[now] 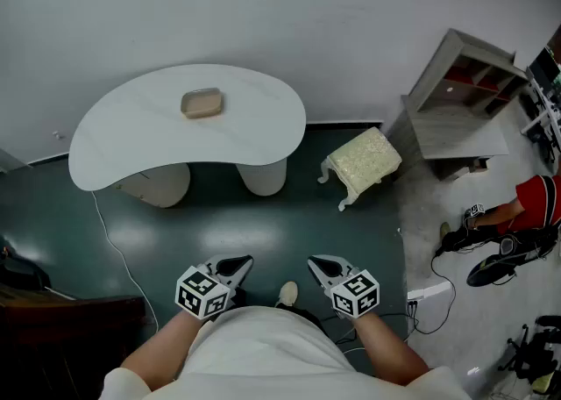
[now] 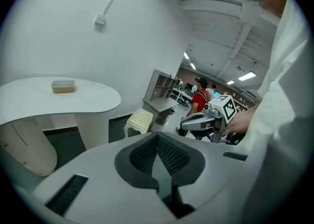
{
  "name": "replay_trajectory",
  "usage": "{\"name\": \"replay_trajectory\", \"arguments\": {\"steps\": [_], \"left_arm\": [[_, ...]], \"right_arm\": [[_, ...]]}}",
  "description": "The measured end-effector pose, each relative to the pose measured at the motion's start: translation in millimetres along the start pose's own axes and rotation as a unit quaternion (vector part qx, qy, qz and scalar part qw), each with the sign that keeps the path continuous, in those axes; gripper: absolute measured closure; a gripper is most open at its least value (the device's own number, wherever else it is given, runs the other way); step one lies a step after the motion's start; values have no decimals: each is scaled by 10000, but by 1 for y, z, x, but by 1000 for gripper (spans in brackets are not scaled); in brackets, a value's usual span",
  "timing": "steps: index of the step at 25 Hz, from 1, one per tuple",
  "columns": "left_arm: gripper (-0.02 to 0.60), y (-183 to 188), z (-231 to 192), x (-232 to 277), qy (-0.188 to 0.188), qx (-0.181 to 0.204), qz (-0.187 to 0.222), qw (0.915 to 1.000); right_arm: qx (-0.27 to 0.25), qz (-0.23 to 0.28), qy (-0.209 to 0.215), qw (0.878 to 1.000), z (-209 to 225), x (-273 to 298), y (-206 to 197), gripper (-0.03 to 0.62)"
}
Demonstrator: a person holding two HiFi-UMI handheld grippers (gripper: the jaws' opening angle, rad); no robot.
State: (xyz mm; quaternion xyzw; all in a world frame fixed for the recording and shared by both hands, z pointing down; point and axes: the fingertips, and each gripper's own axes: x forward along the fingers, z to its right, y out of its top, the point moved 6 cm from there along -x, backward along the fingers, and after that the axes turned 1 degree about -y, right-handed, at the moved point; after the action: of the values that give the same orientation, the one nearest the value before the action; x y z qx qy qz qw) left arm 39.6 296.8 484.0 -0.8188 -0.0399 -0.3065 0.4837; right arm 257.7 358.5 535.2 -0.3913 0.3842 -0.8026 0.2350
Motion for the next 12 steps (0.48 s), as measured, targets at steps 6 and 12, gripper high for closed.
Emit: {"name": "replay_trajectory", "arguments": {"steps": [6, 12], "left_arm": [[565, 28, -35, -16, 26, -123, 458, 9989], [565, 41, -93, -60, 21, -497, 982, 9939]], "right_arm": [[-179, 50, 55, 9998, -6, 38, 39, 588], [-592, -225, 234, 9977, -42, 102, 76, 588]]}}
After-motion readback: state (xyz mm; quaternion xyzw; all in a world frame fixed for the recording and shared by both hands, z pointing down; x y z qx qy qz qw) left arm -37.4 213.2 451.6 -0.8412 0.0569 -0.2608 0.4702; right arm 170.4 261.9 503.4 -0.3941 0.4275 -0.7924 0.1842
